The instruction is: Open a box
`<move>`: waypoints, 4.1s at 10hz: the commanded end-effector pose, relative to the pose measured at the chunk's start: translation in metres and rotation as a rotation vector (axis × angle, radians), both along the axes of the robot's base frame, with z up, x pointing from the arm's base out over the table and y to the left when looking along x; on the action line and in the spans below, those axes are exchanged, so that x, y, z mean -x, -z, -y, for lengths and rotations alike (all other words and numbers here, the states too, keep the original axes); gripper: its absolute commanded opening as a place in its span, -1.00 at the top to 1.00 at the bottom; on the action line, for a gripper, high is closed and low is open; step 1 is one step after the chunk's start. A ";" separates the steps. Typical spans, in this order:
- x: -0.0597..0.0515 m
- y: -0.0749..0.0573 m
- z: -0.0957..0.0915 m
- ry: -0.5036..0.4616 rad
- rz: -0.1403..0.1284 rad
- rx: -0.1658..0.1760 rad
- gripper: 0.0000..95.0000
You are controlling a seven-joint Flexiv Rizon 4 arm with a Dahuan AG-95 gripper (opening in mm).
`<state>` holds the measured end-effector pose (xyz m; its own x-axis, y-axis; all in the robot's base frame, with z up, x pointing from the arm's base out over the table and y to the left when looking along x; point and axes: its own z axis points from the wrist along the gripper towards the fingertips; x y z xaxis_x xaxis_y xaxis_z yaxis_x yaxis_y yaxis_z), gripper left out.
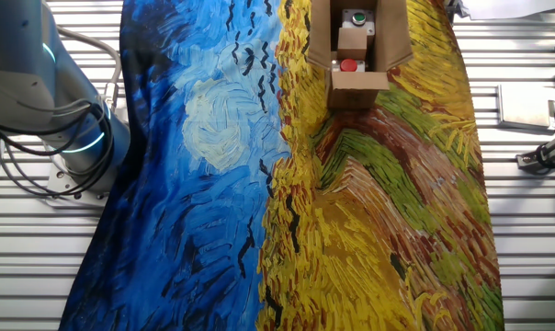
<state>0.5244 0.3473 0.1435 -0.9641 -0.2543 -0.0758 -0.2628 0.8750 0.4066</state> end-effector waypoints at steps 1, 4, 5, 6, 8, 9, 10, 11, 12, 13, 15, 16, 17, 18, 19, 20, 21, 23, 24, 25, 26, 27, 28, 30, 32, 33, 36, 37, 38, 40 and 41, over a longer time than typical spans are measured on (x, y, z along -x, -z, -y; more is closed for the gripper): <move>0.000 0.000 -0.012 0.023 0.000 -0.011 1.00; 0.000 0.004 -0.012 0.022 -0.002 0.013 1.00; 0.000 0.004 -0.012 0.020 -0.002 0.019 1.00; 0.000 0.004 -0.012 0.012 0.001 0.041 1.00; 0.000 0.004 -0.012 0.004 0.003 0.063 1.00; 0.000 0.004 -0.012 -0.002 0.005 0.069 1.00; 0.000 0.004 -0.012 -0.007 0.001 0.070 1.00; 0.000 0.004 -0.012 -0.005 -0.008 0.070 1.00; 0.000 0.004 -0.012 -0.008 -0.016 0.071 1.00; 0.000 0.004 -0.012 -0.012 -0.024 0.071 1.00; 0.000 0.004 -0.012 -0.017 -0.031 0.078 1.00; 0.000 0.004 -0.012 -0.017 -0.032 0.083 1.00; 0.000 0.004 -0.012 -0.018 -0.033 0.084 1.00; 0.000 0.004 -0.012 -0.022 -0.031 0.084 1.00; 0.000 0.004 -0.012 -0.030 -0.027 0.083 1.00; 0.001 0.001 -0.013 -0.033 -0.026 0.084 1.00; 0.002 -0.004 -0.014 -0.032 -0.029 0.091 1.00; 0.006 -0.015 -0.011 -0.040 -0.033 0.112 1.00; 0.008 -0.019 -0.003 -0.049 -0.031 0.110 1.00; 0.010 -0.024 0.006 -0.059 -0.033 0.110 1.00; 0.013 -0.029 0.016 -0.073 -0.032 0.108 1.00; 0.015 -0.033 0.026 -0.083 -0.033 0.109 1.00; 0.016 -0.037 0.037 -0.103 -0.035 0.113 1.00; 0.017 -0.038 0.044 -0.142 -0.033 0.166 1.00; 0.017 -0.038 0.044 -0.208 -0.010 0.172 1.00; 0.017 -0.038 0.044 -0.213 -0.010 0.182 1.00; 0.017 -0.038 0.044 -0.159 -0.014 0.204 1.00; 0.017 -0.038 0.044 -0.131 -0.016 0.206 1.00; 0.017 -0.038 0.044 -0.112 -0.019 0.211 1.00; 0.017 -0.038 0.045 -0.111 -0.019 0.219 1.00; 0.017 -0.041 0.050 -0.119 -0.018 0.219 1.00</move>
<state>0.5089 0.2949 0.1844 -0.9335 -0.3583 0.0099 -0.3481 0.9127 0.2139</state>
